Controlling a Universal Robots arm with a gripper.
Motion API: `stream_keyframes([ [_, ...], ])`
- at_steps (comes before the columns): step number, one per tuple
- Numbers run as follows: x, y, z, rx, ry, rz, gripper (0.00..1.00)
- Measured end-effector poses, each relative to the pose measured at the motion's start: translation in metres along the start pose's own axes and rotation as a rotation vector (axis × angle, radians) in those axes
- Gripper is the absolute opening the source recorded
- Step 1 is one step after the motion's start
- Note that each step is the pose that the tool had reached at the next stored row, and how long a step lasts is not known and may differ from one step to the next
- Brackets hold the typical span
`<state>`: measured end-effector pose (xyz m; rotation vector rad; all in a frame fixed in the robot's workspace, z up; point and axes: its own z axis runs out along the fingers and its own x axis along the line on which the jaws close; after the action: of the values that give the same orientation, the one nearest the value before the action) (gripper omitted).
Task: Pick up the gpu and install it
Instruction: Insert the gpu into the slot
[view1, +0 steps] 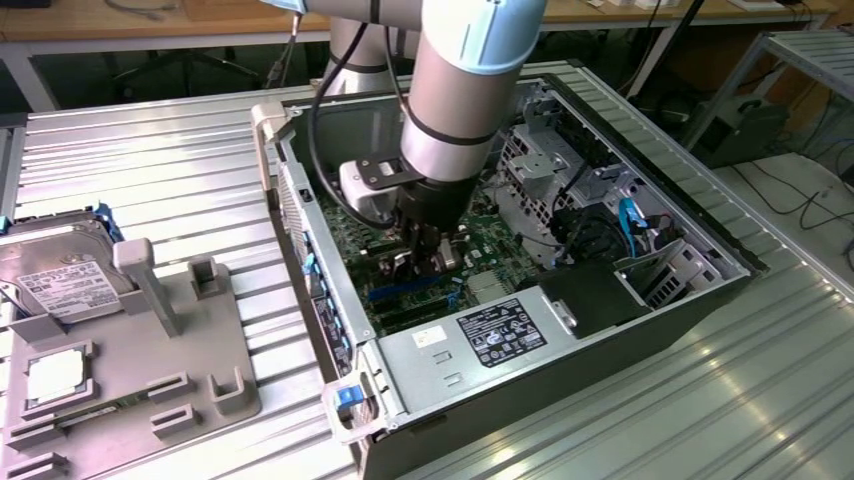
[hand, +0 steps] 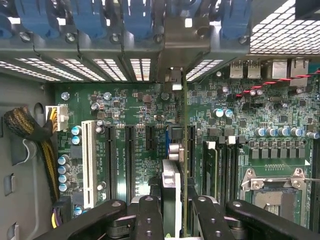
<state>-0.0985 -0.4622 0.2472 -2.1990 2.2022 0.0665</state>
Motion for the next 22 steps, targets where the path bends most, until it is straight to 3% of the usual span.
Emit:
stream_keyframes([
  [22,0.0001,0.0043,0.0021,-0.0008,-0.0001,0.0,0.28],
])
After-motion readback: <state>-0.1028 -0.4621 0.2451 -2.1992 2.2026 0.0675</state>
